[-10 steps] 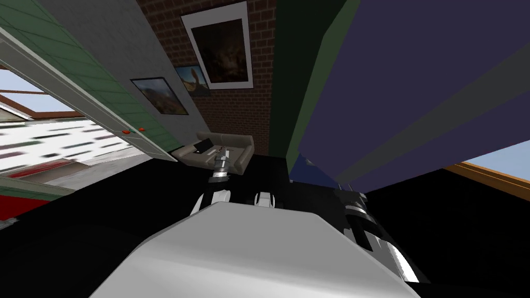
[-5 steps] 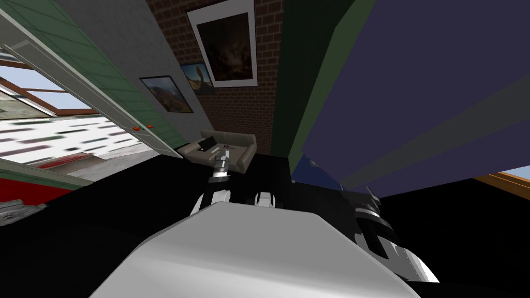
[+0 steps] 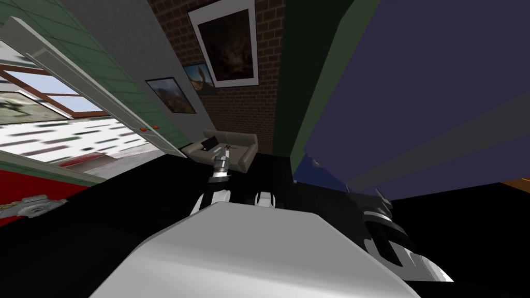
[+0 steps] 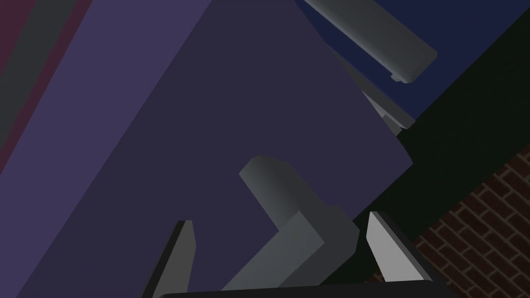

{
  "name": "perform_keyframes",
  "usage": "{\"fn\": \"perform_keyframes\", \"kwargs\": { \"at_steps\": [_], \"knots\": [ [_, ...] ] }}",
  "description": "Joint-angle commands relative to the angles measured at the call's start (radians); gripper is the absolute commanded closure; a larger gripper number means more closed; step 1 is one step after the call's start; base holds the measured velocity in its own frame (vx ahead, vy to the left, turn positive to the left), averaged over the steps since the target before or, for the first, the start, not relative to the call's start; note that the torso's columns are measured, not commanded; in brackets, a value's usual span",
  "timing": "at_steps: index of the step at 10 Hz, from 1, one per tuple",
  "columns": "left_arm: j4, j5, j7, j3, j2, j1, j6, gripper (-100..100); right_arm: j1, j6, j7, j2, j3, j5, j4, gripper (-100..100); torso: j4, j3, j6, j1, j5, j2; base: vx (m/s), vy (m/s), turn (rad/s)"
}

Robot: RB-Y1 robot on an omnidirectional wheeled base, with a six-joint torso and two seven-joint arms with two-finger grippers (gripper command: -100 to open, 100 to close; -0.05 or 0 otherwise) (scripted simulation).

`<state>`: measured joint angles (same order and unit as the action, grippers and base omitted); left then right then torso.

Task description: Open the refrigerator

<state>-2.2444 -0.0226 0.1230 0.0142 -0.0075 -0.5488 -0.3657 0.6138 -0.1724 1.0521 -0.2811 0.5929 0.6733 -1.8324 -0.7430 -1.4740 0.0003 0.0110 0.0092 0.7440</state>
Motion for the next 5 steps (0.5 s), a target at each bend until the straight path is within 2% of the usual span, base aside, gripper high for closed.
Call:
{"fn": "perform_keyframes", "kwargs": {
  "at_steps": [1,5],
  "knots": [
    [0.000,0.000,0.000,0.000,0.000,0.000,0.000,0,0.001,0.001,0.001,0.001,-0.003,0.001,0.004,0,0.001,0.000,0.001,-0.003,-0.002,0.000,0.005,0.001,0.011],
    [0.000,0.000,0.000,0.000,0.000,0.000,0.000,0,0.004,0.003,0.002,0.005,-0.009,0.002,0.011,0,0.003,-0.001,0.001,-0.008,-0.006,-0.003,0.001,0.000,0.003]
  ]
}}
